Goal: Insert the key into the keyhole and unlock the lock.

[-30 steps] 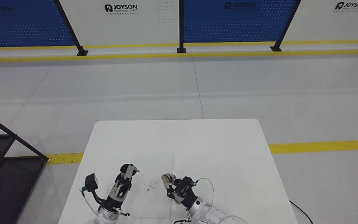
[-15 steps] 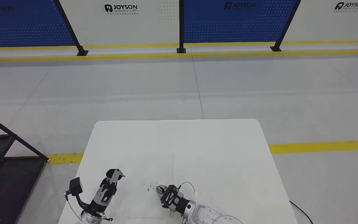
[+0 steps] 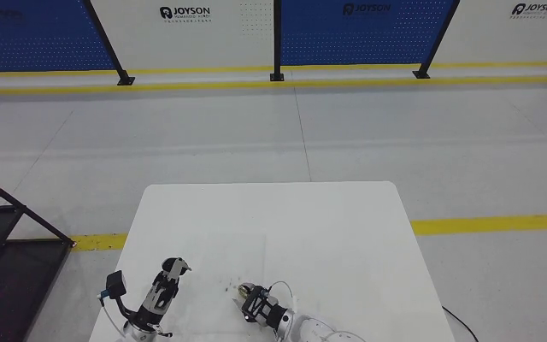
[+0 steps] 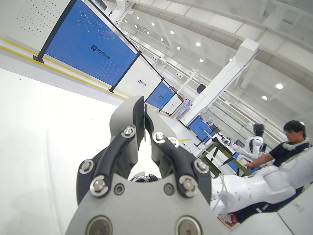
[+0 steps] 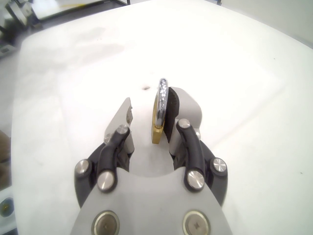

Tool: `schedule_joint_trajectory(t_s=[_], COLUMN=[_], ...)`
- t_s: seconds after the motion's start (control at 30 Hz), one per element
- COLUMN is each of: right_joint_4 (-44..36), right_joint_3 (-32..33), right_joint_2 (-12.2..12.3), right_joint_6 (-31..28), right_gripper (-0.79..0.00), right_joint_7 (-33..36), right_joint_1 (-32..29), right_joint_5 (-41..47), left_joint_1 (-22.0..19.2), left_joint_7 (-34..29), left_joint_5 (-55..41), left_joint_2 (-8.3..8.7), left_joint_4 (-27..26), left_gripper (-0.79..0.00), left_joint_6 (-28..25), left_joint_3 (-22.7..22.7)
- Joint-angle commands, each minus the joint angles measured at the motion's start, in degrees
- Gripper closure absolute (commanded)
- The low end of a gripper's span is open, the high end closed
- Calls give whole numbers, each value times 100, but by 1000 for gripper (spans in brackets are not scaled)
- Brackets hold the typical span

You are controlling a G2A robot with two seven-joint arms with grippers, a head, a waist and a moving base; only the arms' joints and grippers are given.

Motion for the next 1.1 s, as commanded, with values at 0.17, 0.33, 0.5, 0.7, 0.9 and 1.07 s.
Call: schedule_joint_trajectory(t_s=[0.17, 0.33, 0.5, 0.7, 0.9, 1.07], right_joint_4=[-210, -588, -1055, -1592, -1942, -2004], right_joint_3=[86, 221, 386, 588, 726, 715], right_joint_2=[35, 126, 251, 394, 488, 480], right_joint_6=[197, 381, 490, 445, 315, 302], right_gripper=[-345, -348, -336, -351, -323, -296], right_joint_7=[99, 387, 974, 1603, 2014, 2240], right_joint_1=[-107, -260, -442, -657, -833, -826], right_joint_5=[-180, -404, -696, -973, -1092, -1143], left_joint_1=[0, 0, 0, 0, 0, 0], left_joint_7=[0, 0, 0, 0, 0, 0], left_joint_5=[0, 0, 0, 0, 0, 0], left_joint_2=[0, 0, 0, 0, 0, 0], left_joint_4=[0, 0, 0, 0, 0, 0], left_gripper=[0, 0, 0, 0, 0, 0], left_joint_6=[0, 0, 0, 0, 0, 0], left_joint_3=[0, 0, 0, 0, 0, 0])
